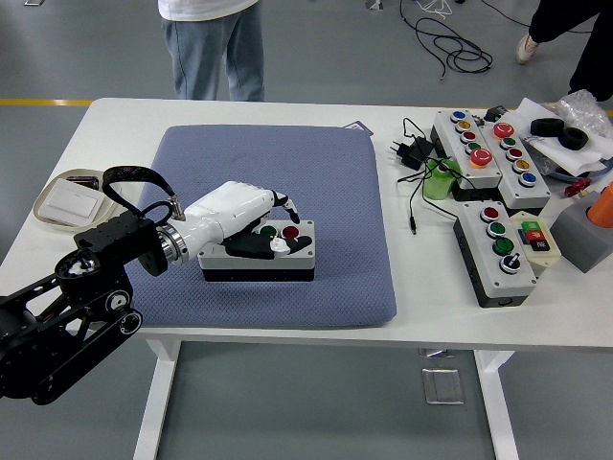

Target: Pick up the button,place it on the desk,press the button,press the button

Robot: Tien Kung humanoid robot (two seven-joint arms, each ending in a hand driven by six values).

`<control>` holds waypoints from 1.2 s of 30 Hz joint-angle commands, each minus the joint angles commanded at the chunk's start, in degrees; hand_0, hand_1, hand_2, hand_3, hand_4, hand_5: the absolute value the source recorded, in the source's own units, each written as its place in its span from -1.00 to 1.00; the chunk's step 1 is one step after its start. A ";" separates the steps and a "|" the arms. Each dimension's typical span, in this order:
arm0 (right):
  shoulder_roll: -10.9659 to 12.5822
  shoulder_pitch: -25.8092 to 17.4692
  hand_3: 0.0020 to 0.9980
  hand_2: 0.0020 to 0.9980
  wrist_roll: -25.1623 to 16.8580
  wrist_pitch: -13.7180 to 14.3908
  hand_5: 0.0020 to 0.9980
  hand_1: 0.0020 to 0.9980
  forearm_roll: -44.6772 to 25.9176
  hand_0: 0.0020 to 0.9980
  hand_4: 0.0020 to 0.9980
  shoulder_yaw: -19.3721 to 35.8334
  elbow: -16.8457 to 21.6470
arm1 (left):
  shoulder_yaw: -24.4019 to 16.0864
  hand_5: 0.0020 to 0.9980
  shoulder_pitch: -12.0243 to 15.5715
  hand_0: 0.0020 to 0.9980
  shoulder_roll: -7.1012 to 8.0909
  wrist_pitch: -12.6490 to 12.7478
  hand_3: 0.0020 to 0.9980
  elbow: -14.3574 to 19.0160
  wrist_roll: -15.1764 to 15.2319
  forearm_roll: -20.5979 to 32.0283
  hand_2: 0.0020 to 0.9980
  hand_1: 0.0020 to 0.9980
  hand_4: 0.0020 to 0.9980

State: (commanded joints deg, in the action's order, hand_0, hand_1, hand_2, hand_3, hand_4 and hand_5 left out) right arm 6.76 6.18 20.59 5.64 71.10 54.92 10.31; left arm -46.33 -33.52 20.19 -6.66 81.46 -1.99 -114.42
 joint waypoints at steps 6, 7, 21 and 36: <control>-0.02 0.06 0.14 0.25 0.03 0.04 -0.52 0.10 0.00 0.27 -0.38 0.05 0.00 | -0.15 1.00 -0.14 -0.94 -0.71 -0.12 0.30 -0.98 -0.17 -0.58 -0.93 -1.00 0.53; -0.02 0.07 0.14 0.25 0.03 0.04 -0.52 0.10 0.00 0.27 -0.38 0.05 0.00 | -0.16 1.00 -0.15 -0.94 -0.73 -0.14 0.30 -1.01 -0.18 -0.60 -0.93 -1.00 0.53; 0.02 0.12 0.14 0.25 -0.04 0.14 -0.51 0.10 -0.54 0.27 -0.38 -0.33 0.00 | 1.22 1.00 -0.26 -0.93 -1.15 -2.06 0.32 -3.58 -0.81 -1.92 -0.93 -1.00 0.53; 0.06 -0.18 0.14 0.25 -0.01 0.10 -0.51 0.10 -0.45 0.27 -0.38 -0.35 0.00 | 0.94 1.00 -0.01 -0.93 -1.17 -1.11 0.32 -3.53 -0.59 -1.67 -0.92 -1.00 0.53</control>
State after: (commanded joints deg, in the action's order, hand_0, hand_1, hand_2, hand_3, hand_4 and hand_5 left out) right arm 6.82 6.00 20.59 5.75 70.64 54.57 10.31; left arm -45.39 -33.53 19.02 -7.78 77.93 -2.58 -116.09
